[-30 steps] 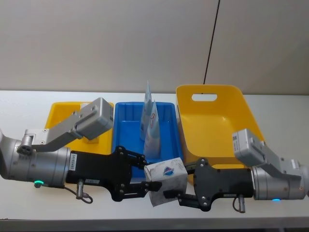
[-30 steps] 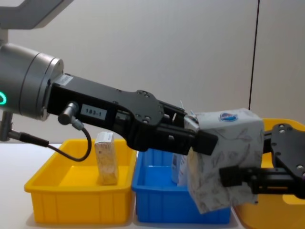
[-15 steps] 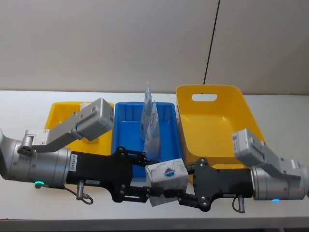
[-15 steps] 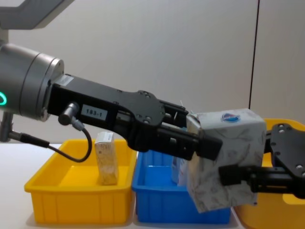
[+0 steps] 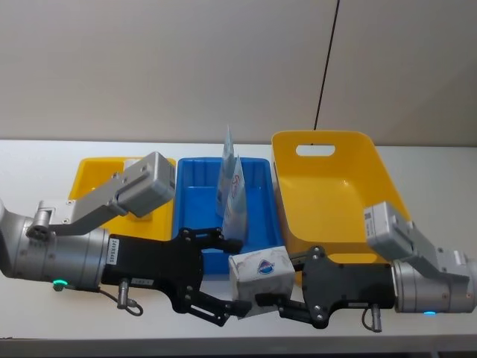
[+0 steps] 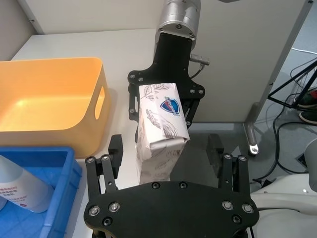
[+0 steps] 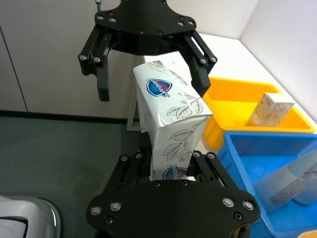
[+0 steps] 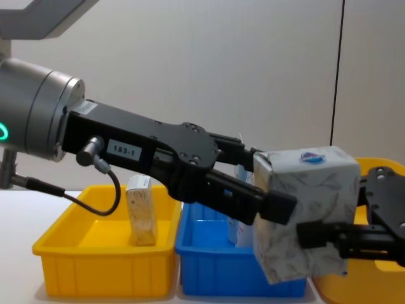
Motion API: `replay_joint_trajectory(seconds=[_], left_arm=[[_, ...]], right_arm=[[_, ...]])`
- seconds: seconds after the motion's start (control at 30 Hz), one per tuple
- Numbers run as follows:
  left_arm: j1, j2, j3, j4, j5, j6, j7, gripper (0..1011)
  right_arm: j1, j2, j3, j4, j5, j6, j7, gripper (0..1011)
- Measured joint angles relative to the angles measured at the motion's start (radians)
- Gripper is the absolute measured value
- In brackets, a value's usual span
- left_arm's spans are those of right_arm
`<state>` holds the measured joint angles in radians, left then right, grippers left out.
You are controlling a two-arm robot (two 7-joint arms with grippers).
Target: Bimanual collaborative sorting of washing and personal care products
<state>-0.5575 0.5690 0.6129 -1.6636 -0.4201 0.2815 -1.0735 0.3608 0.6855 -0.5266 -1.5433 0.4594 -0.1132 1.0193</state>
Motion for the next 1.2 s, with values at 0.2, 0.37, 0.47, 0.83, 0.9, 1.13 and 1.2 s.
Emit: replay_joint_trajectory(seconds=[0.2,0.37,0.47,0.83,0.9,1.13,1.2], left_arm=[[0.011,0.006,-0.012,-0.008,-0.009,0.009,0.021,1001],[0.029,0.014,-0.033,-0.022,-0.022,0.029,0.062,1001],[0.041,0.019,-0.047,-0.033,-0.029,0.042,0.087,1001],[0.092,0.035,-0.103,-0.080,-0.056,0.109,0.212,1001],[0.098,0.036,-0.111,-0.088,-0.058,0.121,0.230,1001],[0.117,0.039,-0.135,-0.123,-0.061,0.184,0.317,1001],[0.122,0.038,-0.141,-0.135,-0.062,0.204,0.344,1001]], right_arm=[[-0.017,0.014,0.009,-0.003,0.007,-0.009,-0.015,332],[-0.035,0.026,0.019,-0.007,0.015,-0.017,-0.034,332],[-0.048,0.033,0.026,-0.011,0.020,-0.022,-0.049,332],[-0.107,0.053,0.069,-0.031,0.040,-0.043,-0.142,332],[-0.113,0.054,0.074,-0.034,0.042,-0.044,-0.150,332],[-0.165,0.058,0.120,-0.056,0.051,-0.057,-0.240,332],[-0.175,0.057,0.130,-0.060,0.053,-0.059,-0.261,332]])
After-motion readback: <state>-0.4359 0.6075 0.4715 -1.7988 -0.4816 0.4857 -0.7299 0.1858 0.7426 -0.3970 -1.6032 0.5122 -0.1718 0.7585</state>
